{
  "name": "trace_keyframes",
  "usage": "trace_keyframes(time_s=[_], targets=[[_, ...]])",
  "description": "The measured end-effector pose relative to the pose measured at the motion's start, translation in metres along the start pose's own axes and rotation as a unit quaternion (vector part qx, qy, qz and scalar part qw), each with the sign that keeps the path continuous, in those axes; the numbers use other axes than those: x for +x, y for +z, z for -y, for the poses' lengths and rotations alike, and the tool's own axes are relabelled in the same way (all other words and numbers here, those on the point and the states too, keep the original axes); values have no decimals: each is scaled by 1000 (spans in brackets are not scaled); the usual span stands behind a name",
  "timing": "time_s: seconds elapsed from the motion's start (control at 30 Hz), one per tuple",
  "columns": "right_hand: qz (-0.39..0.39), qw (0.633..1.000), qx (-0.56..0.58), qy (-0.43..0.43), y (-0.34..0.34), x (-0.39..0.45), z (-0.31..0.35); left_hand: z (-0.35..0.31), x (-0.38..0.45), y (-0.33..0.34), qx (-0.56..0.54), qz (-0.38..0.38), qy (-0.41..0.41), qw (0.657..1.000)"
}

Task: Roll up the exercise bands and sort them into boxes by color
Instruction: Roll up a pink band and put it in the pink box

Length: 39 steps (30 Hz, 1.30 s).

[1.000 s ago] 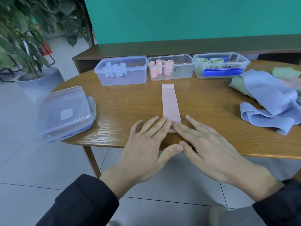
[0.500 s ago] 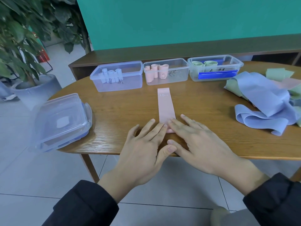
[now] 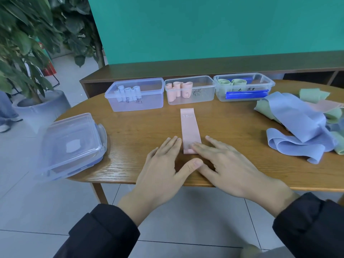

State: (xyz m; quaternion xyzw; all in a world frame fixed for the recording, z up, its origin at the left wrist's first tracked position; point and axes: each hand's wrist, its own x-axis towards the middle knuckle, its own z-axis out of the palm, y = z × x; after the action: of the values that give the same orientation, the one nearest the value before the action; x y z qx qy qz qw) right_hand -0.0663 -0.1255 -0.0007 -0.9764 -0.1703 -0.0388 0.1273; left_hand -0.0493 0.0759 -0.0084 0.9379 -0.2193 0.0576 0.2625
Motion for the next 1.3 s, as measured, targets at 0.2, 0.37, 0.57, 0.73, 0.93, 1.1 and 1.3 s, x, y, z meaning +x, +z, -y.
trace_keyframes(time_s=[0.2, 0.37, 0.57, 0.73, 0.93, 1.1, 1.3], targets=[[26, 1000, -4, 12, -2, 11, -3, 1, -2, 0, 41, -19, 87, 995], [23, 1000, -13, 4, 0, 15, -6, -2, 1, 1, 120, 11, 80, 989], [-71, 996, 57, -23, 1, 6, -9, -6, 6, 1, 173, 28, 70, 982], [-55, 997, 50, -14, 3, 10, -12, -5, 14, 2, 149, 25, 56, 987], [-26, 999, 34, 3, 3, 22, -19, -3, 27, 3, 83, 31, 40, 995], [4, 1000, 30, 4, 0, 31, -22, -2, 26, 3, 96, 18, 44, 994], [-10, 999, 41, 5, -4, 34, -20, -2, 33, 7, 115, 45, 31, 992]])
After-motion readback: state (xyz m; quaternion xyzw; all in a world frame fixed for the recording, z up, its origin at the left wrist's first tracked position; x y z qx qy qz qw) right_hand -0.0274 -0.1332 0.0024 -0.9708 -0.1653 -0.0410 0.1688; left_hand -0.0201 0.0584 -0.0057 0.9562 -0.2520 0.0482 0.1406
